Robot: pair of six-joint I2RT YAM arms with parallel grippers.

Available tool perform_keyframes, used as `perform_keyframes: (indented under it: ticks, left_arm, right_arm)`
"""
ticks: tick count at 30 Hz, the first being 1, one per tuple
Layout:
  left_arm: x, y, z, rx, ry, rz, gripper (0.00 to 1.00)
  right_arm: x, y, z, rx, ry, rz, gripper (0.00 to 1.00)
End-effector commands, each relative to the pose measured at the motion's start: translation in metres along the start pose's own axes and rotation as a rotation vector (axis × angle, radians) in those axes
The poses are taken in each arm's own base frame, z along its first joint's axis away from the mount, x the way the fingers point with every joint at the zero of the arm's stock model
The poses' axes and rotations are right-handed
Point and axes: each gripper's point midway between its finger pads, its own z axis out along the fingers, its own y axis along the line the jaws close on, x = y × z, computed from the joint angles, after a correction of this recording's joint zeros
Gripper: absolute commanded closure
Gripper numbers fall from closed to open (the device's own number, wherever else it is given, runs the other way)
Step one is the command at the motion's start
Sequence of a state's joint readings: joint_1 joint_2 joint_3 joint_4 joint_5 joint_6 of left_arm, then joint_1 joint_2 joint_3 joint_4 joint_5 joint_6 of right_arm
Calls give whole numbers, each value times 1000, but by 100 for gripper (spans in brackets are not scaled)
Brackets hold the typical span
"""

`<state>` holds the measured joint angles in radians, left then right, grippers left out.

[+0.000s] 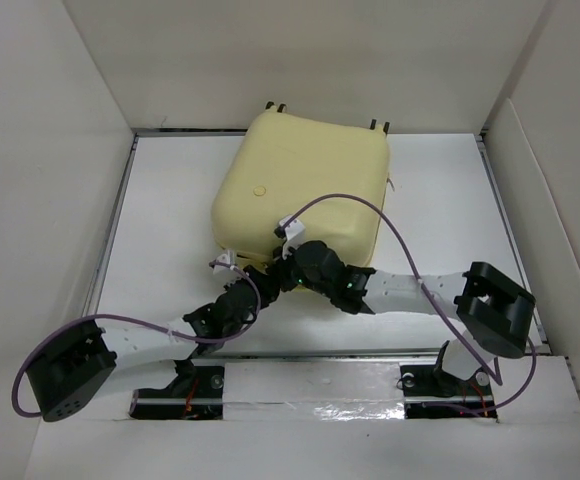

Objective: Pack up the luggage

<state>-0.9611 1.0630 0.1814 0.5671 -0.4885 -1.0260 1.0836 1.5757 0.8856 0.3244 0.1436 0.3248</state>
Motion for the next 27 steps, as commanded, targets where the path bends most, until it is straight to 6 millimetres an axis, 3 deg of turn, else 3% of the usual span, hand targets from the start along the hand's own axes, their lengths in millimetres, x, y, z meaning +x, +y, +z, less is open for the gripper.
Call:
perform_keyframes:
  ticks: [1, 6, 8, 9, 10, 11, 12, 14, 15, 16, 17, 18, 20, 21, 23, 25, 26, 27]
  left_arm:
    - [52, -42, -32, 227, 252, 12, 100]
    - [49, -55, -43, 257, 230, 10, 100]
    - [38, -60, -42, 240, 194, 8, 100]
    - [38, -52, -41, 204, 196, 27, 100]
    - [35, -51, -42, 194, 185, 29, 100]
    - [28, -48, -43, 170, 166, 36, 83]
    - [25, -46, -45, 161, 160, 42, 73]
    - [14, -48, -50, 161, 131, 36, 52]
    - [14, -41, -51, 135, 135, 52, 48]
    - [10, -38, -54, 123, 128, 60, 44]
    - [4, -44, -56, 140, 113, 46, 44]
    - [4, -37, -58, 112, 120, 64, 43]
    - [-9, -41, -62, 107, 87, 58, 43]
    - [-12, -36, -64, 81, 82, 77, 43]
    - [-31, -44, -68, 82, 27, 69, 46]
    - [-44, -48, -72, 78, -12, 91, 47]
    - [-61, -58, -77, 86, -61, 75, 47]
    - [-69, -59, -79, 81, -86, 94, 48]
  right_arm:
    - [-46, 80, -1, -274, -134, 13, 100]
    - [-50, 73, -2, -236, -163, 45, 100]
    - [-55, 70, -14, -228, -175, 49, 98]
    - [-42, 60, -19, -198, -146, 51, 91]
    - [-39, 55, -25, -183, -142, 51, 74]
    - [-36, 50, -32, -167, -139, 66, 67]
    - [-30, 39, -46, -133, -136, 73, 55]
    - [-28, 31, -62, -113, -142, 84, 47]
    - [-35, 29, -77, -110, -158, 89, 44]
    - [-27, 19, -83, -75, -138, 85, 44]
    - [-34, 18, -89, -70, -166, 91, 43]
    - [-32, 13, -95, -49, -154, 83, 43]
    - [-53, 8, -113, -21, -208, 84, 45]
    - [-54, 0, -118, 21, -205, 67, 54]
    - [-75, -14, -134, 69, -263, 62, 75]
    - [-84, -45, -145, 172, -278, 51, 98]
    - [-94, -54, -155, 195, -308, 58, 100]
    - [-102, -79, -163, 266, -326, 62, 100]
